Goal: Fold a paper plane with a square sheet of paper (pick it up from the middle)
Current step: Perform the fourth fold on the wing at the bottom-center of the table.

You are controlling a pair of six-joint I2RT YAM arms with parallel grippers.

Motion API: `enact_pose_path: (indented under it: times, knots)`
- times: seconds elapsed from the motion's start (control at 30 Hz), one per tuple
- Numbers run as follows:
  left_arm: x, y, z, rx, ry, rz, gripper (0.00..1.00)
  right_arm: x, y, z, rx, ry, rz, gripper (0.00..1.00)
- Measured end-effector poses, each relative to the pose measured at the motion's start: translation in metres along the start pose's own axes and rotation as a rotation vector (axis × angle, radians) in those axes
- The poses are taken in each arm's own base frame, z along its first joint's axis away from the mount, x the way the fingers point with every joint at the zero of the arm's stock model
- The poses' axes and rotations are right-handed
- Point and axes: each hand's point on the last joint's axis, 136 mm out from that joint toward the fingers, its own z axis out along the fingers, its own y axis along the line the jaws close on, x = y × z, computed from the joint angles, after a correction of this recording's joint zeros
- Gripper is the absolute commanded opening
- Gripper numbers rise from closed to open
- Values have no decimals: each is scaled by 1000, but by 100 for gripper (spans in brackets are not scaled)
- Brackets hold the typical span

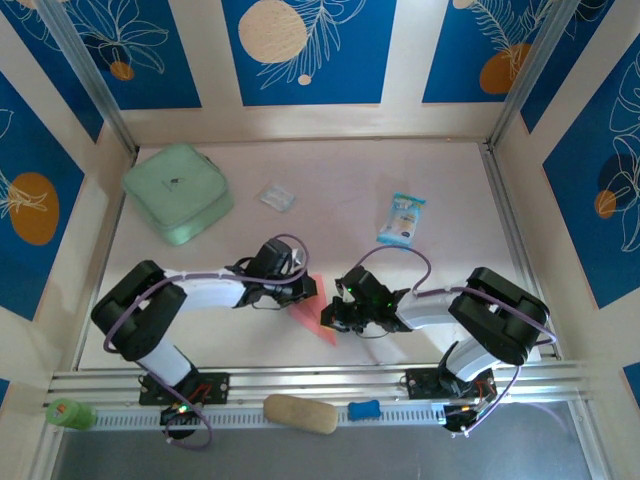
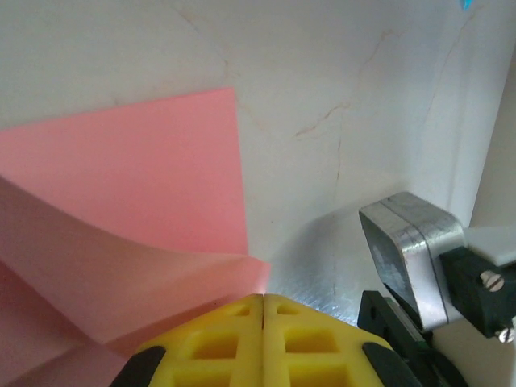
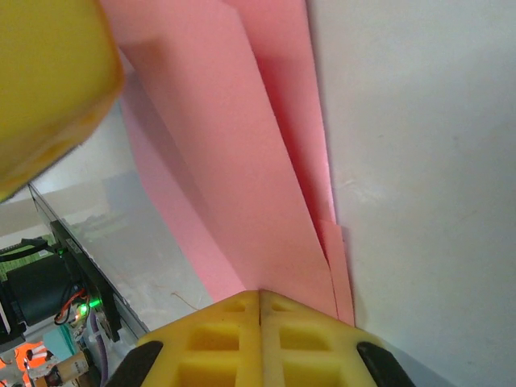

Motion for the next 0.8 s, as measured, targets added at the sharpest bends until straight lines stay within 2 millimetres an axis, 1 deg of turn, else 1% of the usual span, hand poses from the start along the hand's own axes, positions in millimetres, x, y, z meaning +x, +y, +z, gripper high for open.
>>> enact_pose_path:
  times: [0.13, 0.2, 0.27, 0.3, 0.57, 0.67, 0.8]
  knots:
    - [14, -2, 7, -4, 34, 19, 0, 0, 0, 0, -1, -1, 12, 2]
    - [20, 4, 12, -19, 50, 10, 0, 0, 0, 0, -2, -1, 16, 2]
    - [25, 17, 17, -49, 65, -15, 0, 0, 0, 0, -2, -1, 16, 2]
    - [26, 20, 19, -47, 68, -22, 0, 0, 0, 0, -1, 0, 17, 2]
    - [22, 17, 21, 9, 68, -43, 0, 0, 0, -1, -1, -3, 19, 2]
    - [21, 16, 21, 15, 64, -42, 0, 0, 0, -2, 3, -5, 15, 3]
    - [20, 16, 21, 15, 62, -41, 0, 5, 1, -5, 12, 27, -5, 5]
